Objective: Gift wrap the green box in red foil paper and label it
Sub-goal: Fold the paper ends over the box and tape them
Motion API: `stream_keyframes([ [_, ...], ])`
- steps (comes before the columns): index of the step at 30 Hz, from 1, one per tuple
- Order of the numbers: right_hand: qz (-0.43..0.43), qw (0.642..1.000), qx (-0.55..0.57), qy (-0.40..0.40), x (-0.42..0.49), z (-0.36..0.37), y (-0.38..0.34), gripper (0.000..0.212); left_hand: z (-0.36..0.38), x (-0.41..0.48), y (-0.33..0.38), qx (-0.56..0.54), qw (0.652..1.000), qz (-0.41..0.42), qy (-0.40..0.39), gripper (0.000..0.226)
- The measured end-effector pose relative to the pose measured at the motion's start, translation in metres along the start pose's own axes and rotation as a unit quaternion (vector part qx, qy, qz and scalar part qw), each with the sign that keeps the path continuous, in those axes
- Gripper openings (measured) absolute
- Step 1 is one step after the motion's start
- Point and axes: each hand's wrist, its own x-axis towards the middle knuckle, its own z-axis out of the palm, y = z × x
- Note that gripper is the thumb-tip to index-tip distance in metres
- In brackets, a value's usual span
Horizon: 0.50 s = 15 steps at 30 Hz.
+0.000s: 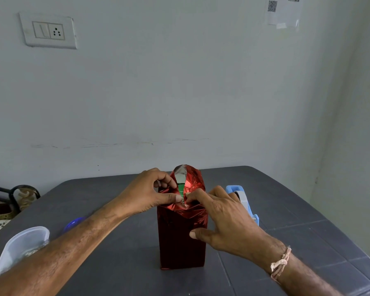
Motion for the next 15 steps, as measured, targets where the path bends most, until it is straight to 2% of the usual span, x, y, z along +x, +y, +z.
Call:
stream_keyframes([
  [9, -0.001, 1.0, -0.005, 0.004, -0.0001, -0.0006, -0.0015, 0.065, -0.0043, 0.0021, 0.0029, 0.052, 0.996, 0.073, -0.016, 0.049],
  [15, -0.001, 1.0, -0.006, -0.002, 0.0001, -0.0008, -0.0016, 0.065, -0.0091, 0.0081, 0.0014, 0.123, 0.985, 0.093, -0.081, 0.06],
])
